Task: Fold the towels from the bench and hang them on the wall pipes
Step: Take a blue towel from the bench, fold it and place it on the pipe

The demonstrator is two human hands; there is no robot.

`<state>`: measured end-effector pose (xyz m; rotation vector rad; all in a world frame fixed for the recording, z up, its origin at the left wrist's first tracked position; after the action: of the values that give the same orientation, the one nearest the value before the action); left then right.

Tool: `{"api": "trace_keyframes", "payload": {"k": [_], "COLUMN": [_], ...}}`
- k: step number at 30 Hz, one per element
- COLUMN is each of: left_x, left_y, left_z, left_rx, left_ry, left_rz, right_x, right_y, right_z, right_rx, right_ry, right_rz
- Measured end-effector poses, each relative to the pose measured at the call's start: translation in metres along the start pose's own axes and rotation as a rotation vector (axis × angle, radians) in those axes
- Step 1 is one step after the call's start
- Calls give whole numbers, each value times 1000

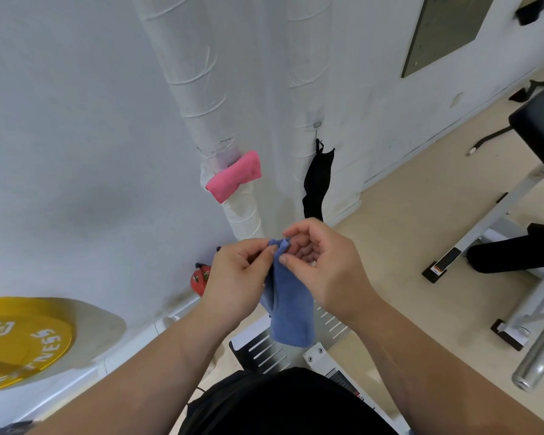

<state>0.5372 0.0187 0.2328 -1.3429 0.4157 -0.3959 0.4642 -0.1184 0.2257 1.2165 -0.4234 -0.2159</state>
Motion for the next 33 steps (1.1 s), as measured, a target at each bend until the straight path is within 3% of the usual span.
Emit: {"api": "trace_keyframes", "payload": {"k": [11,15,19,22,26,33], "left_x": [4,11,21,29,37,48], "left_y": [-4,-10,-22,-30,-35,-38], "left_z": [2,10,25,39,54,69], "left_rx": [22,7,58,53,52,-89], "left_ry": [37,54,69,47,10,115], "left_rz": [44,18,-69,-105,-111,-86], "right_x": [-2,8,22,30,43,52], "right_y": [-2,-16,-30,-29,-17,15], "right_z": [4,22,38,49,62,56], "right_rx": [-60,-359,-384,-407,-308,10], "right_ry": [1,-33,226,272,258,217], "right_rz": [41,133,54,63,11,13]}}
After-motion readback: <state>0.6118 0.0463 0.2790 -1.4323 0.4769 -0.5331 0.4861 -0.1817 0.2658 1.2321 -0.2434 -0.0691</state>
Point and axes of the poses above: each hand's wrist, its own x-axis towards the middle knuckle, its own z-axis out of the back of the hand, y = z × x, the point moved 2 cm from there along x, towards the middle knuckle, and after that the axes turned 6 degrees about -x, right-handed, at the moved point
